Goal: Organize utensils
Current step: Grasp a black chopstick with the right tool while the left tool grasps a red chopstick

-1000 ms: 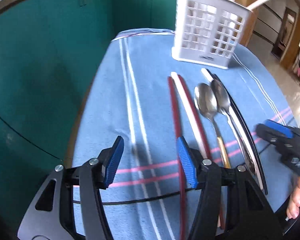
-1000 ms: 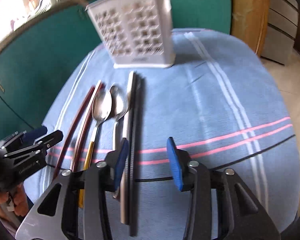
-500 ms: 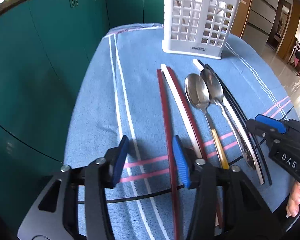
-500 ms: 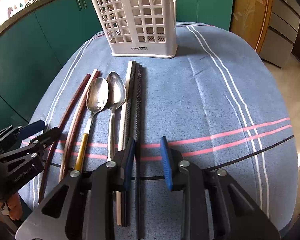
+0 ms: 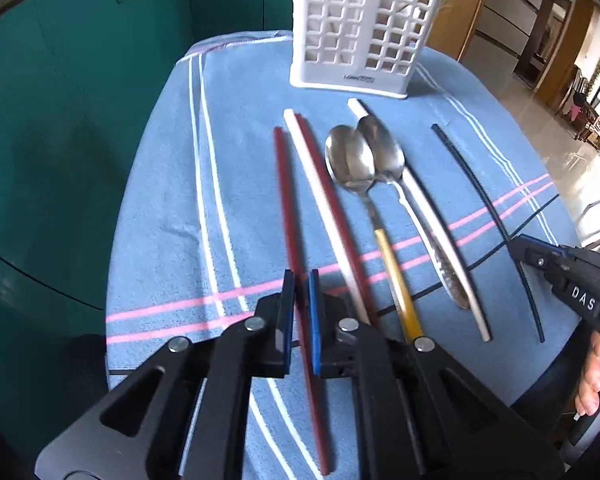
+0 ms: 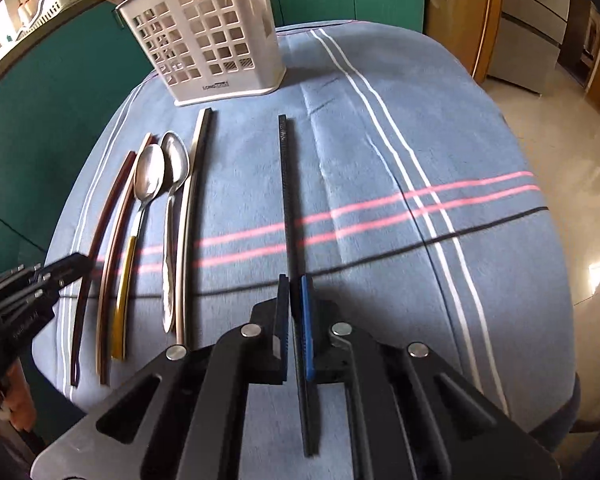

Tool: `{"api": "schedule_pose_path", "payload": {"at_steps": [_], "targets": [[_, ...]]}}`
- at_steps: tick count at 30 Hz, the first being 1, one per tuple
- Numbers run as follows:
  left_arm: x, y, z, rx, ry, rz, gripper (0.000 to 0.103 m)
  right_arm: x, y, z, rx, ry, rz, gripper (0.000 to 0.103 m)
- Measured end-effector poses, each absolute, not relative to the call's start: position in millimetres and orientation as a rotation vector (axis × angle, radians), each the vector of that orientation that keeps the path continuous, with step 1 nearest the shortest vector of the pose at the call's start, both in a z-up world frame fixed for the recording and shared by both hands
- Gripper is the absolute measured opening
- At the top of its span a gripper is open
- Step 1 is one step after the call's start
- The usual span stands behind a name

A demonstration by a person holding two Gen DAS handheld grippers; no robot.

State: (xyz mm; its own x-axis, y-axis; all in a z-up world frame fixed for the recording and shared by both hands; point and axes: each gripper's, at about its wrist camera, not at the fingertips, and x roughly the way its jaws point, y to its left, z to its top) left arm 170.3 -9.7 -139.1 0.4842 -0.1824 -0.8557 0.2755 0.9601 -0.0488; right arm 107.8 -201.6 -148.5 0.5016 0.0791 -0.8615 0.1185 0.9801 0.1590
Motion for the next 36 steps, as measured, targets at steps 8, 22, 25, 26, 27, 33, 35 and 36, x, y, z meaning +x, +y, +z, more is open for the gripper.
{"api": "schedule_pose_path", "payload": {"at_steps": [8, 22, 25, 26, 27, 33, 35, 36], "targets": [[190.1, -11.3, -143.8, 0.149, 1.012, -0.201, 0.024, 113.6, -201.3, -149.8, 0.2, 1.04, -0.038, 0.013], [197.1, -11.6, -149.3, 0.168, 1.019, -0.182, 0.031, 123.0, -193.5, -150.7, 0.171, 1.034, -0.04, 0.029], [198.2, -13.7, -149.6, 0.181, 1.014, -0.175, 0.032, 126.8, -189.7, -151.4, 0.152, 1.029, -0.048, 0.03], [199.2, -14.5, -149.6, 0.184, 1.013, -0.173, 0.032, 127.0, -189.6, -151.5, 0.147, 1.028, -0.047, 0.03], [200.1, -15.0, -149.7, 0.184, 1.013, -0.172, 0.032, 127.2, -189.7, -151.6, 0.146, 1.027, -0.047, 0.03], [205.2, -14.9, -150.8, 0.186, 1.008, -0.155, 0.042, 131.0, -189.1, -152.3, 0.132, 1.018, -0.053, 0.03], [208.5, -13.4, -151.2, 0.179, 1.01, -0.152, 0.045, 135.0, -188.5, -152.6, 0.123, 1.017, -0.059, 0.03], [209.8, -12.5, -151.4, 0.177, 1.011, -0.151, 0.046, 138.0, -188.5, -152.8, 0.119, 1.015, -0.061, 0.03]]}}
